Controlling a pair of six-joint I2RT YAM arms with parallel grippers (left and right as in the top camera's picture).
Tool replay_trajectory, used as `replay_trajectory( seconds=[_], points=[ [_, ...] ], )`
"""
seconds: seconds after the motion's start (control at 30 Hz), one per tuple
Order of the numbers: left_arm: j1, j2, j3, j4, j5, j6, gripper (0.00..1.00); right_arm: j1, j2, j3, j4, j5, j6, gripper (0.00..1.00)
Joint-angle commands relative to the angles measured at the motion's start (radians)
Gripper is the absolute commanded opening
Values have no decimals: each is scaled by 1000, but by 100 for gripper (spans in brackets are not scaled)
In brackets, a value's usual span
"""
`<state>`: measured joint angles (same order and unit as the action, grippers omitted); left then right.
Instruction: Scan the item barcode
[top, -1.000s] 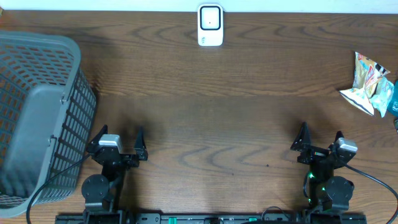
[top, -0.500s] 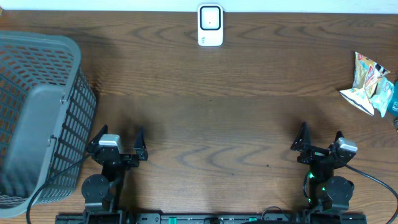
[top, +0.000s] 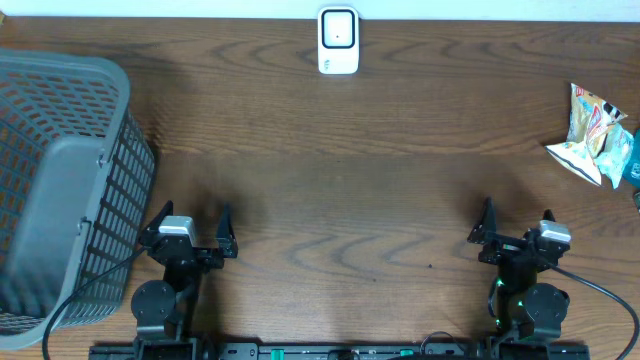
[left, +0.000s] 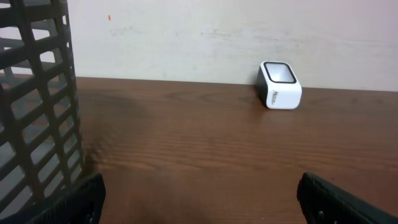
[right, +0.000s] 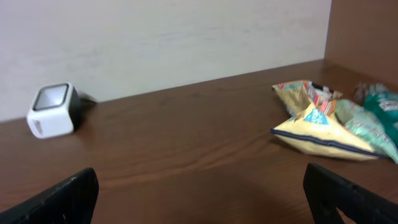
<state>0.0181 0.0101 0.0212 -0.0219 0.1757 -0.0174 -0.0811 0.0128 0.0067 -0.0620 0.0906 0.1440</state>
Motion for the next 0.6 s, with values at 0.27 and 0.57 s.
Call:
replay_trajectory(
  seconds=[0.27,0.57],
  points=[
    [3,-8,-17,-34,-5,21,98,-3,-3,-1,-2,8,-100,99],
    [3,-6,-17,-34,-5,21,98,-3,-3,-1,-2,8,-100,99]
  ],
)
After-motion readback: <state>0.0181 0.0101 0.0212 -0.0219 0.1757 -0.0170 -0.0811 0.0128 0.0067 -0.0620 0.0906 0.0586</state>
